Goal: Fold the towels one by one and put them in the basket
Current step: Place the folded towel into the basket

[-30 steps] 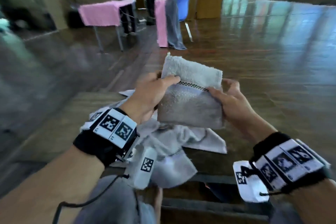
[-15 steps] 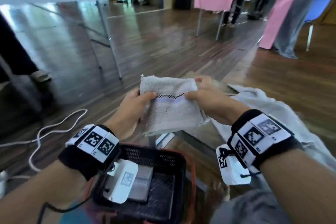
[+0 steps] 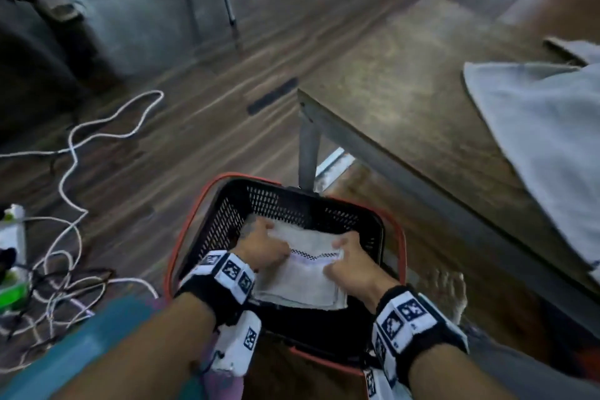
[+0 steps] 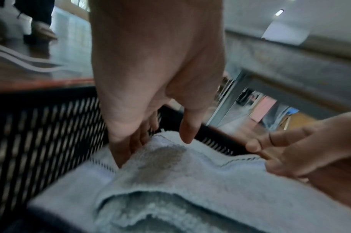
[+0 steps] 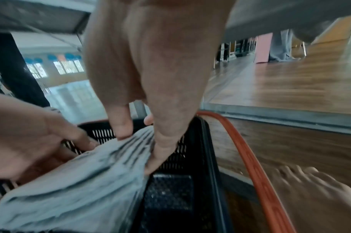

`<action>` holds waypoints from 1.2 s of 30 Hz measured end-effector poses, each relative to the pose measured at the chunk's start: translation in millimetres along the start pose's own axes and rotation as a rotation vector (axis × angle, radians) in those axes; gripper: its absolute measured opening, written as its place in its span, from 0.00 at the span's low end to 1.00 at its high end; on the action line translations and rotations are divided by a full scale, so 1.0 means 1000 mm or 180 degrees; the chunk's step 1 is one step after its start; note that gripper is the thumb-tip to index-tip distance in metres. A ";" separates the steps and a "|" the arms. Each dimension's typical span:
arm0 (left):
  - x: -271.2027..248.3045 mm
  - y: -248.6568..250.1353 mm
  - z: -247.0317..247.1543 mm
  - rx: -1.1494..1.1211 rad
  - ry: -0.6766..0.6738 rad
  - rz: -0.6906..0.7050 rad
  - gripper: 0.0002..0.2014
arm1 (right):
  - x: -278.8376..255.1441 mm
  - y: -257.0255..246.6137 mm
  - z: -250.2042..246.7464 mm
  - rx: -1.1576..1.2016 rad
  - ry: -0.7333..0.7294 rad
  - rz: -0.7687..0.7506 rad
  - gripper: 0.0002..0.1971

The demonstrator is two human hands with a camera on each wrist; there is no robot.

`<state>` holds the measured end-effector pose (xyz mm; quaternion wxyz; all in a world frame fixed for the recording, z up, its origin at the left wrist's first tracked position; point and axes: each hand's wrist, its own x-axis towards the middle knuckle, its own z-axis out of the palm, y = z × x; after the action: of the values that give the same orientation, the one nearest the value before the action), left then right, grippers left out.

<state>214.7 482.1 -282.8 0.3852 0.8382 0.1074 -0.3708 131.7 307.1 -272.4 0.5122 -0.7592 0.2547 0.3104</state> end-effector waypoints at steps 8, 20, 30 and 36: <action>0.062 0.003 0.064 0.0177 -0.0407 -0.0224 0.13 | 0.045 0.037 0.013 0.0123 -0.0135 0.0580 0.30; 0.080 -0.009 0.072 0.0365 -0.0413 -0.0357 0.22 | 0.080 0.032 0.018 -0.0084 -0.0146 0.1068 0.35; 0.075 -0.013 0.070 0.1055 -0.0645 -0.0296 0.12 | 0.079 0.045 0.050 -0.0336 -0.0556 0.1445 0.29; 0.074 -0.018 0.074 0.0732 -0.0697 -0.0244 0.17 | 0.073 0.047 0.056 -0.0110 -0.0438 0.1540 0.37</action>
<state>218.7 432.9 -376.7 0.2817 0.8266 0.0536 -0.4842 136.2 337.7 -371.0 0.4260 -0.6619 0.3882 0.4793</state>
